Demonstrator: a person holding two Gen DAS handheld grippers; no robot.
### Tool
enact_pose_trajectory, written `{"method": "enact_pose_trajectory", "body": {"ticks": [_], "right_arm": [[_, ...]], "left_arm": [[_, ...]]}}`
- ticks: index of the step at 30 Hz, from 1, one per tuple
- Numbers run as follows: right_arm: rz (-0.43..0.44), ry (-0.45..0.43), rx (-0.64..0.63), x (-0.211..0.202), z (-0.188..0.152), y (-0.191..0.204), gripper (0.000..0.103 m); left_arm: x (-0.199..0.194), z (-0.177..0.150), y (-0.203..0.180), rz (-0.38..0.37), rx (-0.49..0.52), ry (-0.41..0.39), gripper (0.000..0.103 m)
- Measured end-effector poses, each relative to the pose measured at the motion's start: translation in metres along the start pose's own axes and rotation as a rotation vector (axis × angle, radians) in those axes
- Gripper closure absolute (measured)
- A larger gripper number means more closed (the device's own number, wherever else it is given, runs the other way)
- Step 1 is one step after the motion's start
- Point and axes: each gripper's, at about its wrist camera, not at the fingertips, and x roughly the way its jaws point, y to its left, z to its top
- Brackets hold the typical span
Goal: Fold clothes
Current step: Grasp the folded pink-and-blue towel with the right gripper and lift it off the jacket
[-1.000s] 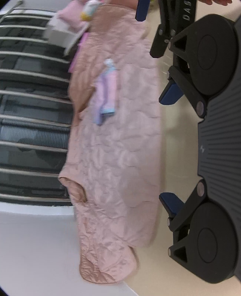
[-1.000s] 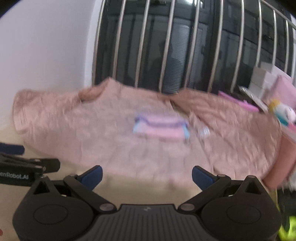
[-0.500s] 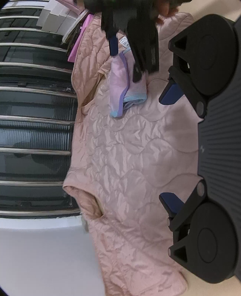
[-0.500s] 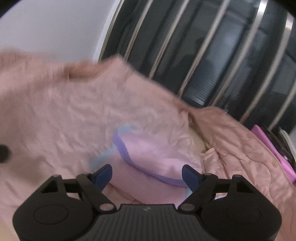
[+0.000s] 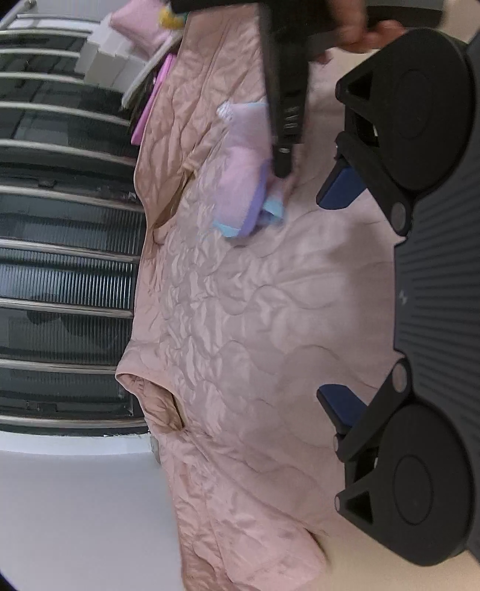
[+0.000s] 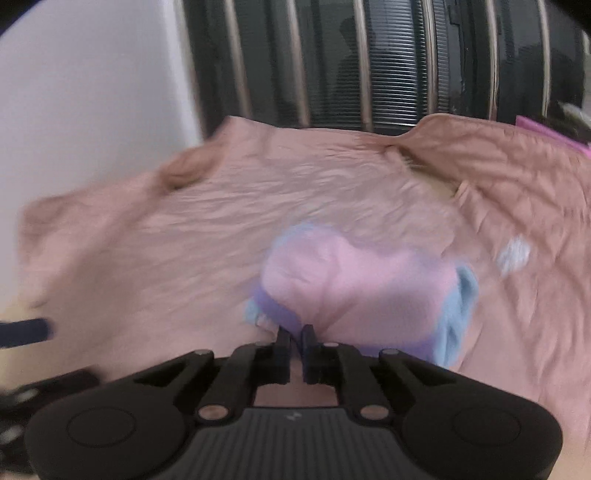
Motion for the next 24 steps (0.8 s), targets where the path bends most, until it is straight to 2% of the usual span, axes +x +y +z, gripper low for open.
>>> {"method": "enact_pose_trajectory", "body": {"ticks": [3, 6, 8, 9, 10, 12, 13, 15, 16, 17, 20, 21, 22, 23, 24], "right_arm": [[0.076, -0.011, 0.011, -0.047, -0.041, 0.045, 0.096], [0.184, -0.045, -0.035, -0.087, -0.066, 0.071, 0.081], [0.193, -0.066, -0.105, -0.105, -0.074, 0.074, 0.04], [0.185, -0.082, -0.146, -0.108, -0.075, 0.073, 0.037], [0.171, -0.082, -0.21, -0.109, -0.077, 0.072, 0.039], [0.123, -0.026, -0.285, -0.105, -0.08, 0.075, 0.044], [0.124, -0.012, -0.318, -0.103, -0.082, 0.077, 0.048], [0.143, 0.0, -0.345, -0.104, -0.085, 0.085, 0.048], [0.15, -0.005, -0.351, -0.106, -0.087, 0.09, 0.048], [0.146, -0.02, -0.357, -0.111, -0.089, 0.096, 0.055], [0.103, -0.036, -0.43, -0.114, -0.101, 0.107, 0.056], [0.103, -0.03, -0.448, -0.11, -0.103, 0.108, 0.063], [0.102, -0.024, -0.467, -0.107, -0.105, 0.109, 0.094], [0.103, -0.032, -0.436, -0.107, -0.104, 0.106, 0.099], [0.105, -0.042, -0.401, -0.108, -0.102, 0.102, 0.099]], "left_arm": [[-0.05, -0.032, 0.011, -0.026, 0.031, -0.046, 0.0], [-0.081, -0.06, 0.027, -0.03, -0.025, -0.023, 0.0], [-0.088, -0.07, 0.035, -0.002, -0.083, 0.019, 0.0], [-0.09, -0.073, 0.037, 0.005, -0.099, 0.027, 0.001], [-0.09, -0.075, 0.038, 0.005, -0.106, 0.03, 0.001], [-0.089, -0.076, 0.037, 0.006, -0.116, 0.039, 0.001], [-0.088, -0.076, 0.035, 0.01, -0.115, 0.041, 0.001], [-0.086, -0.075, 0.03, 0.018, -0.105, 0.042, 0.0], [-0.086, -0.075, 0.028, 0.022, -0.096, 0.042, 0.001], [-0.085, -0.074, 0.025, 0.026, -0.088, 0.042, 0.001], [-0.085, -0.076, 0.025, 0.04, -0.079, 0.045, 0.001], [-0.086, -0.078, 0.026, 0.042, -0.084, 0.048, 0.001], [-0.085, -0.079, 0.026, 0.044, -0.091, 0.051, 0.001], [-0.085, -0.079, 0.026, 0.042, -0.097, 0.052, 0.001], [-0.084, -0.079, 0.025, 0.035, -0.098, 0.053, 0.001]]}}
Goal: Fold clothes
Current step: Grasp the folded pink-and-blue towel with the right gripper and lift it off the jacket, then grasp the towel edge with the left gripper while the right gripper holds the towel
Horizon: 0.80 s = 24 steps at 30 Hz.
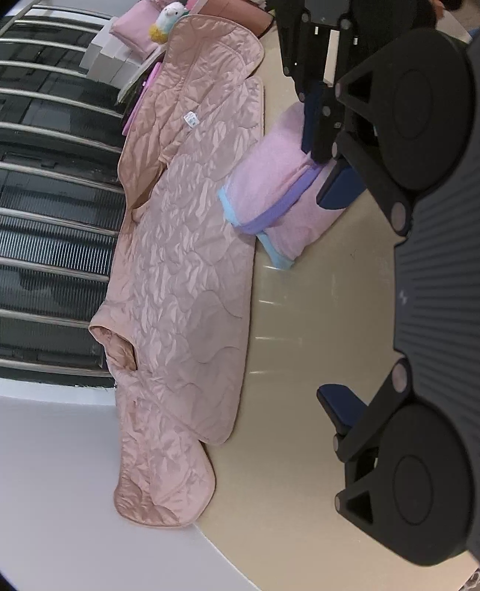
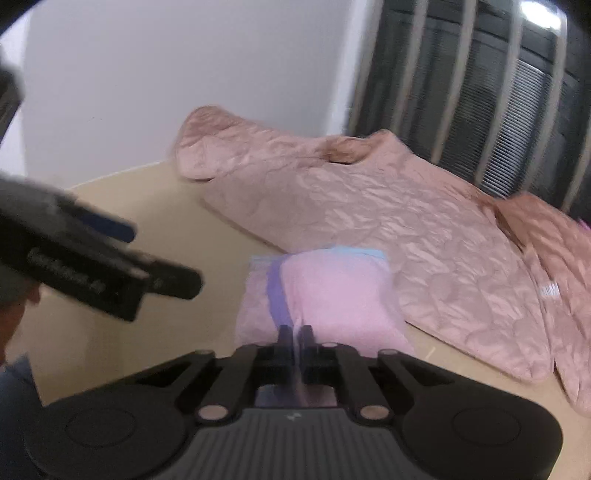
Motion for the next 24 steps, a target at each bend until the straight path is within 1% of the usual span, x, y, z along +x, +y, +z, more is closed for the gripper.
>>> {"method": "enact_pose_trajectory", "body": {"ticks": [2, 4, 5, 7, 8, 11, 13, 15, 16, 17, 18, 19, 20, 21, 22, 23, 24], "right_arm": [[-0.016, -0.037, 0.071, -0.005, 0.001, -0.011, 0.1], [-0.058, -0.089, 0.146, -0.012, 0.003, -0.026, 0.1], [-0.082, -0.116, 0.192, -0.018, 0.003, -0.037, 0.1], [-0.1, -0.152, 0.27, -0.025, 0.0, -0.057, 0.1], [-0.1, -0.153, 0.296, -0.028, -0.003, -0.066, 0.1], [-0.098, -0.127, 0.338, -0.032, -0.011, -0.084, 0.1], [-0.072, -0.12, 0.356, -0.037, -0.018, -0.089, 0.1], [-0.022, -0.121, 0.397, -0.041, -0.024, -0.095, 0.1], [-0.006, -0.121, 0.413, -0.043, -0.026, -0.097, 0.1], [0.002, -0.12, 0.419, -0.045, -0.028, -0.097, 0.1], [0.01, -0.118, 0.423, -0.046, -0.03, -0.097, 0.1], [0.005, -0.118, 0.418, -0.046, -0.03, -0.096, 0.102], [0.002, -0.114, 0.397, -0.047, -0.03, -0.094, 0.101], [-0.001, -0.11, 0.374, -0.049, -0.031, -0.091, 0.097], [-0.005, -0.105, 0.342, -0.051, -0.032, -0.088, 0.091], [-0.004, -0.097, 0.302, -0.052, -0.033, -0.083, 0.07], [-0.003, -0.089, 0.262, -0.054, -0.034, -0.078, 0.057]], "left_arm": [[0.002, 0.001, -0.006, -0.022, 0.009, 0.005, 0.001], [0.003, 0.002, -0.021, -0.044, 0.023, 0.004, 0.001], [0.003, 0.002, -0.03, -0.068, 0.034, -0.001, 0.001], [0.002, 0.002, -0.053, -0.145, 0.085, -0.015, 0.001], [0.003, 0.001, -0.063, -0.174, 0.11, -0.028, 0.001], [0.008, 0.0, -0.097, -0.214, 0.184, -0.052, 0.001], [0.019, -0.001, -0.112, -0.224, 0.205, -0.035, 0.001], [0.034, -0.001, -0.118, -0.235, 0.17, 0.005, 0.001], [0.042, 0.0, -0.119, -0.243, 0.149, 0.021, 0.008], [0.049, 0.0, -0.119, -0.255, 0.125, 0.032, 0.02], [0.055, 0.0, -0.117, -0.267, 0.099, 0.034, 0.063], [0.061, 0.001, -0.112, -0.272, 0.067, 0.042, 0.089], [0.063, 0.002, -0.105, -0.284, 0.029, 0.053, 0.09], [0.065, 0.004, -0.098, -0.293, -0.005, 0.061, 0.094], [0.061, 0.005, -0.089, -0.294, -0.024, 0.053, 0.095], [0.057, 0.007, -0.08, -0.289, -0.039, 0.045, 0.096], [0.051, 0.007, -0.073, -0.262, -0.032, 0.033, 0.096]]}}
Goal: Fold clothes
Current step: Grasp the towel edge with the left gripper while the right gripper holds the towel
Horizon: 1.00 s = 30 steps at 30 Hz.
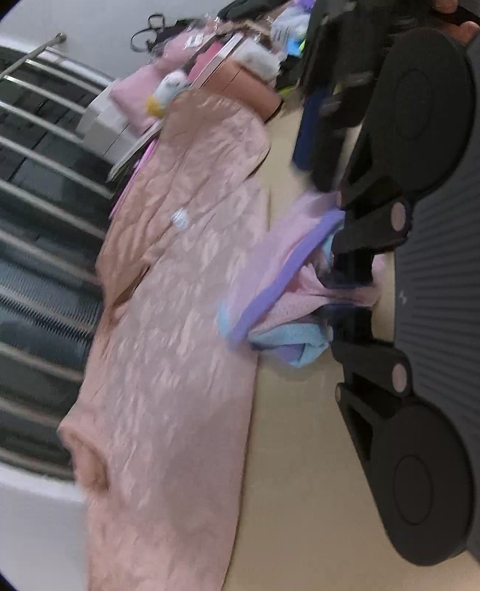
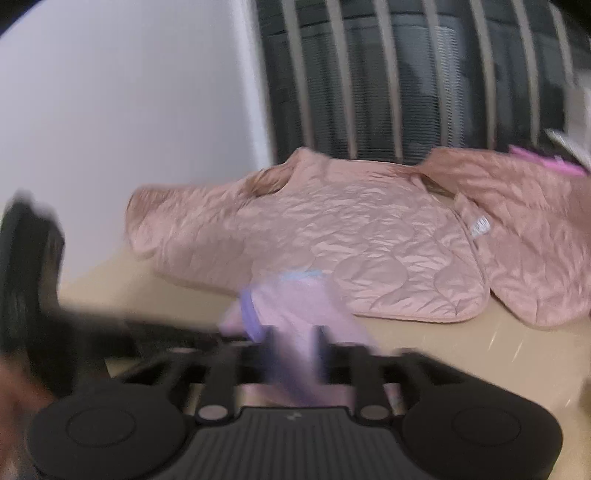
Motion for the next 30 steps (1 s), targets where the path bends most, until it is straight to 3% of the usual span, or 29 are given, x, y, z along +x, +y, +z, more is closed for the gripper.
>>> {"method": "enact_pose_trajectory", "body": {"ticks": [1, 6, 8, 9, 10, 11, 12, 16, 19, 20, 22, 23, 26, 27, 29, 30], "right_arm": [[0.021, 0.003, -0.04, -0.001, -0.003, 0.006, 0.043], [0.135, -0.006, -0.122, 0.006, -0.008, 0.037, 0.046], [0.181, -0.005, -0.152, 0.015, -0.009, 0.053, 0.049], [0.199, -0.003, -0.175, 0.019, -0.01, 0.061, 0.053], [0.174, 0.0, -0.204, 0.027, -0.011, 0.07, 0.068], [0.139, 0.007, -0.221, 0.031, -0.011, 0.074, 0.098], [0.103, 0.015, -0.237, 0.036, -0.011, 0.077, 0.099], [0.136, -0.004, -0.083, 0.024, -0.003, 0.062, 0.103], [0.198, -0.006, 0.053, 0.008, -0.004, 0.044, 0.103], [0.213, -0.008, 0.092, 0.003, -0.005, 0.036, 0.103], [0.158, -0.008, 0.128, -0.008, -0.009, 0.029, 0.103], [0.13, -0.01, 0.146, -0.013, -0.01, 0.028, 0.103], [0.12, -0.024, 0.234, -0.027, -0.015, 0.02, 0.103], [0.127, -0.038, 0.263, -0.034, -0.017, 0.019, 0.103], [0.135, -0.067, 0.304, -0.046, -0.02, 0.016, 0.103], [0.129, -0.085, 0.3, -0.053, -0.022, 0.017, 0.103]], "left_arm": [[-0.009, 0.0, 0.005, 0.033, 0.016, -0.015, 0.096], [-0.034, 0.003, 0.021, 0.117, 0.046, -0.046, 0.096], [-0.042, 0.004, 0.024, 0.101, 0.062, -0.054, 0.096], [-0.045, 0.004, 0.026, 0.081, 0.073, -0.058, 0.096], [-0.047, 0.003, 0.029, 0.07, 0.079, -0.057, 0.096], [-0.05, 0.002, 0.031, 0.073, 0.087, -0.053, 0.096], [-0.053, 0.001, 0.034, 0.077, 0.096, -0.056, 0.096], [-0.068, -0.009, 0.041, 0.037, 0.12, -0.061, 0.096], [-0.075, -0.018, 0.041, 0.104, 0.204, -0.083, 0.096], [-0.078, -0.021, 0.044, 0.096, 0.212, -0.088, 0.097], [-0.085, -0.023, 0.052, 0.084, 0.191, -0.089, 0.096], [-0.087, -0.023, 0.056, 0.114, 0.164, -0.094, 0.095], [-0.09, -0.021, 0.077, 0.243, 0.038, -0.096, 0.089], [-0.093, -0.022, 0.08, 0.252, 0.024, -0.103, 0.088], [-0.104, -0.027, 0.072, 0.21, 0.063, -0.119, 0.086], [-0.11, -0.029, 0.063, 0.168, 0.104, -0.128, 0.071]]}}
